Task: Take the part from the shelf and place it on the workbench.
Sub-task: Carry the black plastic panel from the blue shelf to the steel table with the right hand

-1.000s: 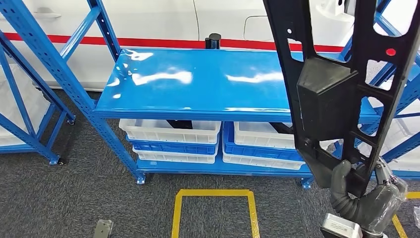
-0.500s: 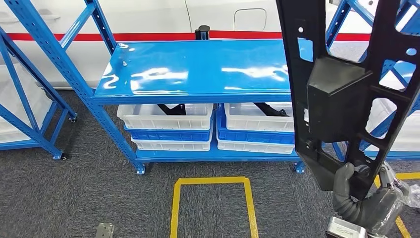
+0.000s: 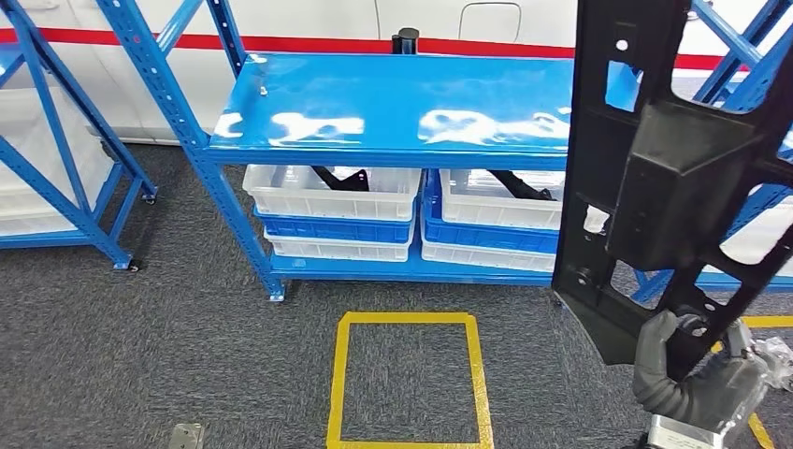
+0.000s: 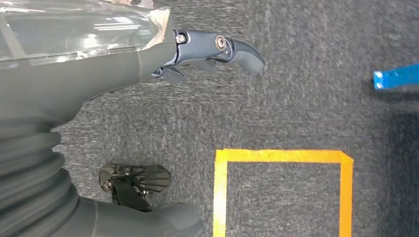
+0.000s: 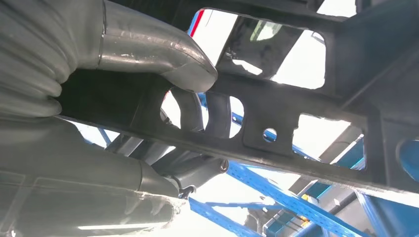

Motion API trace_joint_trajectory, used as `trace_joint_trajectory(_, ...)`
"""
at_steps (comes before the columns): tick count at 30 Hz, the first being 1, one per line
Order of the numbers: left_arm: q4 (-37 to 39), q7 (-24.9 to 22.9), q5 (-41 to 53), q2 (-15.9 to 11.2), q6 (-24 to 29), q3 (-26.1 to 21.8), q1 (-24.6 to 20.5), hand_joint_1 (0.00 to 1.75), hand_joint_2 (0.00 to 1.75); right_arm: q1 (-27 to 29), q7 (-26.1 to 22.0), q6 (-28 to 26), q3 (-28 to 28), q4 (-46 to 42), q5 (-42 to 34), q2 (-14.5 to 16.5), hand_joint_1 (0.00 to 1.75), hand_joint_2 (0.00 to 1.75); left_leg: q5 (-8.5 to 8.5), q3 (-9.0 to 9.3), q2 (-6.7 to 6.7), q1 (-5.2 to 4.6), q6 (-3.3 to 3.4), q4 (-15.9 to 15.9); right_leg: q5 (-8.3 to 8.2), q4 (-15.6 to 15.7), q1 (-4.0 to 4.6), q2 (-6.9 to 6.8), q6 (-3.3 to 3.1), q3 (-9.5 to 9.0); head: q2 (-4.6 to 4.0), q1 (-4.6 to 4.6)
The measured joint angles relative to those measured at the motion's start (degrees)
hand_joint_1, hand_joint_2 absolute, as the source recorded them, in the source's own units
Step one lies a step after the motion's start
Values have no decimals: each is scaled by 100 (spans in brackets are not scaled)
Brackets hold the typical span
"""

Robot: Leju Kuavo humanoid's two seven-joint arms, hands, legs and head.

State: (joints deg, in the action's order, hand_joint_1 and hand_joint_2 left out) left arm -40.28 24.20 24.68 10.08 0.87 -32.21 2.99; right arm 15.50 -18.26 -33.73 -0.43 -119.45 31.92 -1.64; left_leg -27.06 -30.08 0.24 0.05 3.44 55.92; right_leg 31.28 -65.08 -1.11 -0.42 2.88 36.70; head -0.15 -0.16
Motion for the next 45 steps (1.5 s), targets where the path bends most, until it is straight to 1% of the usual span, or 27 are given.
trace_joint_trajectory(2,1,13,-46,-1,32,-28,4,0,175,16,-63,3,-17,24,-96,4,175,175,119,-161,20,-20,17,9,317,-680,0,13,-9,141,0,14)
trace_joint_trajectory(3,1,19,-64,-4,45,-43,5,0,175,24,-94,2,-22,40,-128,5,175,175,176,-243,28,-25,13,16,323,-822,-3,14,31,116,0,15)
trace_joint_trajectory(4,2,27,-79,-7,56,-56,5,0,175,29,-119,-1,-26,56,-151,5,175,175,228,-321,32,-23,2,26,227,-748,-9,14,90,-10,0,17)
trace_joint_trajectory(6,5,50,-106,-17,73,-81,4,0,175,31,-172,-26,-32,82,-196,4,175,175,321,-463,34,-16,-44,62,-17,-31,-28,14,190,-537,0,20)
trace_joint_trajectory(8,7,92,-138,-28,106,-104,2,0,175,38,-237,-83,-35,101,-276,-7,175,175,414,-560,33,-28,-107,98,-59,768,-7,26,165,-1044,0,16)
trace_joint_trajectory(9,7,114,-157,-34,126,-115,1,0,175,52,-270,-125,-36,110,-326,-19,175,175,460,-586,32,-36,-133,107,-26,959,11,34,127,-1141,0,15)
trace_joint_trajectory(11,7,146,-189,-47,159,-140,10,0,175,93,-319,-206,-36,130,-423,-48,175,175,548,-611,23,-39,-182,106,-48,984,17,39,54,-1091,0,9)
trace_joint_trajectory(13,7,160,-205,-66,173,-164,25,0,175,121,-351,-265,-37,149,-504,-67,175,175,372,-691,3,-25,-243,241,-130,966,-26,29,-44,-1007,0,-4)
trace_joint_trajectory(15,7,168,-222,-80,179,-177,43,0,175,152,-376,-305,-37,166,-569,-81,175,175,-181,-850,-11,-1,-300,786,-240,945,-39,15,-152,-902,0,-28)
trace_joint_trajectory(17,7,181,-244,-85,178,-182,68,0,175,189,-401,-334,-36,190,-606,-96,175,175,-629,-975,-12,16,-328,1522,-339,903,-10,7,-198,-747,0,-38)
trace_joint_trajectory(18,8,191,-250,-87,177,-184,82,0,175,204,-413,-345,-34,202,-615,-104,175,175,-669,-960,-12,19,-330,1737,-387,877,1,6,-200,-661,0,-38)
trace_joint_trajectory(19,8,203,-252,-89,175,-184,92,0,175,218,-425,-358,-33,212,-621,-112,175,175,-591,-860,-12,21,-324,1761,-430,850,8,6,-197,-575,0,-39)
trace_joint_trajectory(20,9,216,-254,-91,173,-184,100,0,175,234,-434,-374,-32,217,-630,-122,175,175,-458,-669,-13,22,-310,1599,-474,824,12,8,-189,-492,0,-40)
trace_joint_trajectory(22,9,249,-254,-104,162,-184,102,0,175,279,-444,-430,-31,216,-659,-145,175,175,-307,-79,-29,14,-260,878,-550,779,28,11,-151,-375,0,-43)
trace_joint_trajectory(24,9,280,-252,-122,154,-181,103,0,175,320,-445,-502,-31,210,-690,-178,175,175,-358,347,-56,-14,-208,255,-638,763,39,-1,-80,-312,0,-39)
trace_joint_trajectory(25,9,290,-250,-130,152,-180,110,0,175,337,-446,-531,-31,207,-701,-195,175,175,-388,405,-63,-38,-188,118,-689,766,38,-9,-36,-285,0,-39)
trace_joint_trajectory(27,13,301,-247,-136,150,-177,128,0,175,386,-449,-562,-29,200,-719,-225,175,175,-321,321,-53,-61,-117,32,-743,752,29,-12,39,-213,0,-38)
trace_joint_trajectory(28,16,305,-246,-141,149,-176,133,0,175,423,-452,-574,-26,197,-732,-245,175,175,-258,256,-40,-59,-61,3,-643,668,29,-6,41,-151,0,-25)
trace_joint_trajectory(31,20,313,-245,-155,146,-174,139,0,175,498,-456,-598,-20,193,-770,-303,175,175,-34,22,4,-56,64,-23,75,-137,26,11,-43,84,0,20)
trace_joint_trajectory(33,23,313,-243,-156,144,-171,140,0,175,521,-456,-600,-18,194,-780,-324,175,175,112,-160,28,-68,67,-16,303,-735,19,13,1,111,0,21)
trace_joint_trajectory(35,29,313,-239,-154,140,-168,141,0,175,533,-456,-602,-18,194,-789,-337,175,175,260,-359,47,-61,41,8,109,-716,7,13,139,-155,0,22)
trace_joint_trajectory(37,36,315,-229,-155,138,-161,142,0,175,537,-456,-604,-18,192,-792,-354,175,175,396,-540,54,-59,-8,62,-63,12,0,13,213,-769,0,27)
trace_joint_trajectory(39,43,322,-221,-157,131,-138,141,0,175,555,-457,-605,-21,178,-787,-373,175,175,524,-653,54,-76,-67,109,43,832,26,21,135,-1317,0,20)
trace_joint_trajectory(40,49,326,-219,-160,126,-122,138,0,175,573,-461,-607,-27,167,-781,-378,175,175,586,-681,54,-81,-95,115,103,1039,49,25,82,-1432,0,13)
trace_joint_trajectory(42,78,332,-219,-176,125,-86,134,0,175,613,-467,-610,-45,150,-773,-377,175,175,671,-713,41,-70,-153,117,67,1070,32,18,-26,-1358,0,0)
trace_joint_trajectory(43,101,334,-219,-188,131,-63,133,0,175,624,-469,-611,-57,146,-764,-371,175,175,581,-742,29,-57,-187,172,17,1058,13,10,-86,-1306,0,-7)
trace_joint_trajectory(45,155,340,-221,-212,146,-5,126,0,175,644,-469,-611,-85,135,-749,-358,175,175,28,-842,3,-12,-255,587,-126,1056,-27,-11,-212,-1166,0,-30)
